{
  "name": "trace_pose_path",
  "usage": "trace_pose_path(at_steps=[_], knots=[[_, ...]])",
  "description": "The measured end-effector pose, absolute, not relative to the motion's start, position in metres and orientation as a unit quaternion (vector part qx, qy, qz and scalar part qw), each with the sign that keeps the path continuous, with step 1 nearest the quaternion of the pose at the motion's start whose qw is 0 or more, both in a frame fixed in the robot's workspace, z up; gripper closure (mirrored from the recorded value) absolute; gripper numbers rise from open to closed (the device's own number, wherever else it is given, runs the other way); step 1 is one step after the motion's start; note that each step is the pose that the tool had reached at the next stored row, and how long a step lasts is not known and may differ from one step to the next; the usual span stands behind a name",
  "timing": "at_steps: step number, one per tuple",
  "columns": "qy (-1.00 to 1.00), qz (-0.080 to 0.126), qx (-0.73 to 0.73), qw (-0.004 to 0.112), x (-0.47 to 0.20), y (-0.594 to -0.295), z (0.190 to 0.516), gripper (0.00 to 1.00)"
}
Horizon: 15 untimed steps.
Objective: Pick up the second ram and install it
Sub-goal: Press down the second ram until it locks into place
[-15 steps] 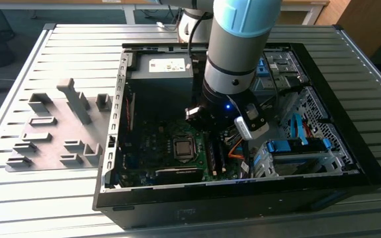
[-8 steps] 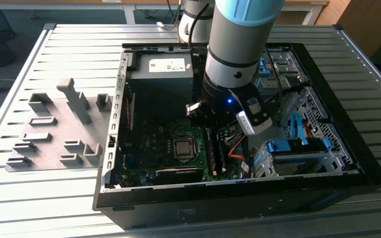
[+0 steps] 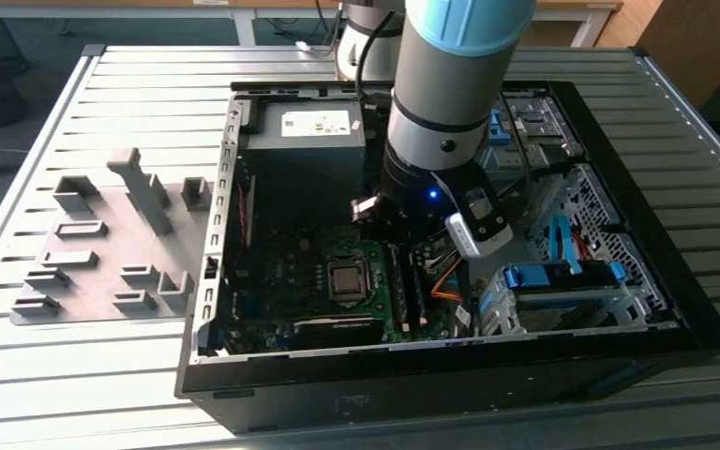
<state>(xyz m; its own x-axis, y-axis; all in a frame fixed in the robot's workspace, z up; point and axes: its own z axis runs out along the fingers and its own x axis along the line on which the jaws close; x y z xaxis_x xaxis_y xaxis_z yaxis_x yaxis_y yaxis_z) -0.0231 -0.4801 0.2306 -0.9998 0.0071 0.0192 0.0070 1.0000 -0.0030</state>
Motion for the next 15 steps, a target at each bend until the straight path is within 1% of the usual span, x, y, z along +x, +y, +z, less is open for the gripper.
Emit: trace_pose_path(at_steps=[15], knots=[[-1.0,0.002,-0.004,0.01,-0.0232,-0.4802,0.2202,0.89]])
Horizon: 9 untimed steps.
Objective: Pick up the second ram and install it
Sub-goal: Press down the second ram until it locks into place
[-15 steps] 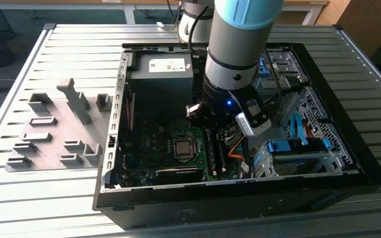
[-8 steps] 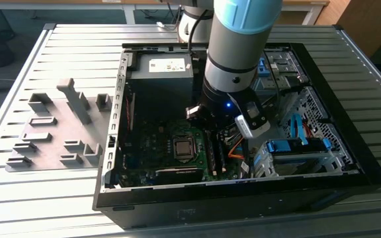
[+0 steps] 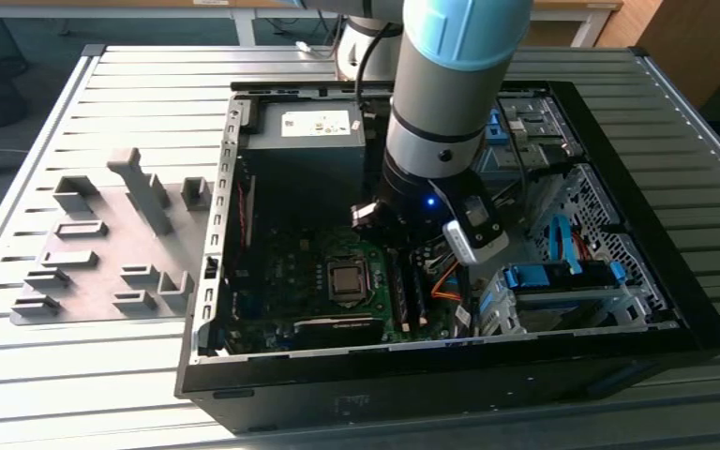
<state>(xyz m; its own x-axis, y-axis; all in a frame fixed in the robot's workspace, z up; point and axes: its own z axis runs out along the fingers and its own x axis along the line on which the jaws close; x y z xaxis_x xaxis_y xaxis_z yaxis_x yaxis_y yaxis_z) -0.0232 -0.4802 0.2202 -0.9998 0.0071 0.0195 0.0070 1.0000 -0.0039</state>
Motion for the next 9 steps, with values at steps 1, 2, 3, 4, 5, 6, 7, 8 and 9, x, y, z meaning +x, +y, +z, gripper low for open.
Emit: trace_pose_path(at_steps=[1,2,3,4,5,6,7,8,9], knots=[[-1.0,0.002,-0.004,0.01,-0.0232,-0.4802,0.2196,0.89],[-1.0,0.002,-0.004,0.01,-0.0232,-0.4802,0.2188,0.89],[-1.0,0.002,-0.004,0.01,-0.0231,-0.4802,0.218,0.89],[-1.0,0.001,-0.004,0.01,-0.0231,-0.4801,0.2171,0.89],[-1.0,0.002,-0.004,0.01,-0.0232,-0.4802,0.2166,0.89],[-1.0,0.002,-0.004,0.01,-0.0232,-0.4802,0.2162,0.89],[-1.0,0.002,-0.004,0.01,-0.0232,-0.4802,0.216,0.89],[-1.0,0.002,-0.004,0.01,-0.0232,-0.4802,0.2159,0.89],[-1.0,0.002,-0.004,0.01,-0.0232,-0.4801,0.2159,0.89]])
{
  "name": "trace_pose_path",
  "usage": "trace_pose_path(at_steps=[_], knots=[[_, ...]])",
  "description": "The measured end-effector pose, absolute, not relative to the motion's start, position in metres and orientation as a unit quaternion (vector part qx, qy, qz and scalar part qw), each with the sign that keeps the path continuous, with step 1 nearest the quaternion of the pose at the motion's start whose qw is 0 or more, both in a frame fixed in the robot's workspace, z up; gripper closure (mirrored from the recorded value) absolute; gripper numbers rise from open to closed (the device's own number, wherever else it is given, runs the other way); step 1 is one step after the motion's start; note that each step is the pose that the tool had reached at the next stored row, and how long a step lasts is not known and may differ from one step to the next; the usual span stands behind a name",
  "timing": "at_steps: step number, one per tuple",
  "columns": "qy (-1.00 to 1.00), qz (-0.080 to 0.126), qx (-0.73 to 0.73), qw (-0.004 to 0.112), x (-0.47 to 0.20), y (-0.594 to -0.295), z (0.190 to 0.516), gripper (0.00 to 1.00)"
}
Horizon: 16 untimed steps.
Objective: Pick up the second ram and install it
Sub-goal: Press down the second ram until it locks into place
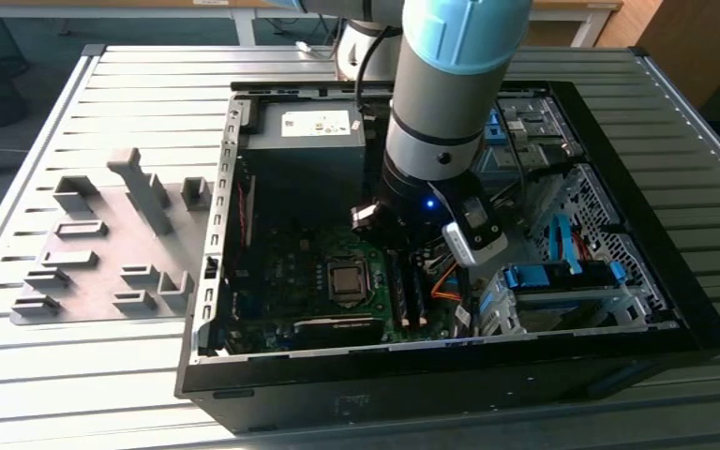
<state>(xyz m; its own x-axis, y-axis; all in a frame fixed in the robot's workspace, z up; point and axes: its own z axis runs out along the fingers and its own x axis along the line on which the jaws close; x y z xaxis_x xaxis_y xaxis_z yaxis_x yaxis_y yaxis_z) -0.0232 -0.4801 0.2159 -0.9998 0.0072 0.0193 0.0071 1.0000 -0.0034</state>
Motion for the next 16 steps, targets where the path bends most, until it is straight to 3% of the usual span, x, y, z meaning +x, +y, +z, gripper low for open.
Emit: trace_pose_path(at_steps=[16], knots=[[-1.0,0.001,-0.004,0.01,-0.023,-0.48,0.237,0.89]])
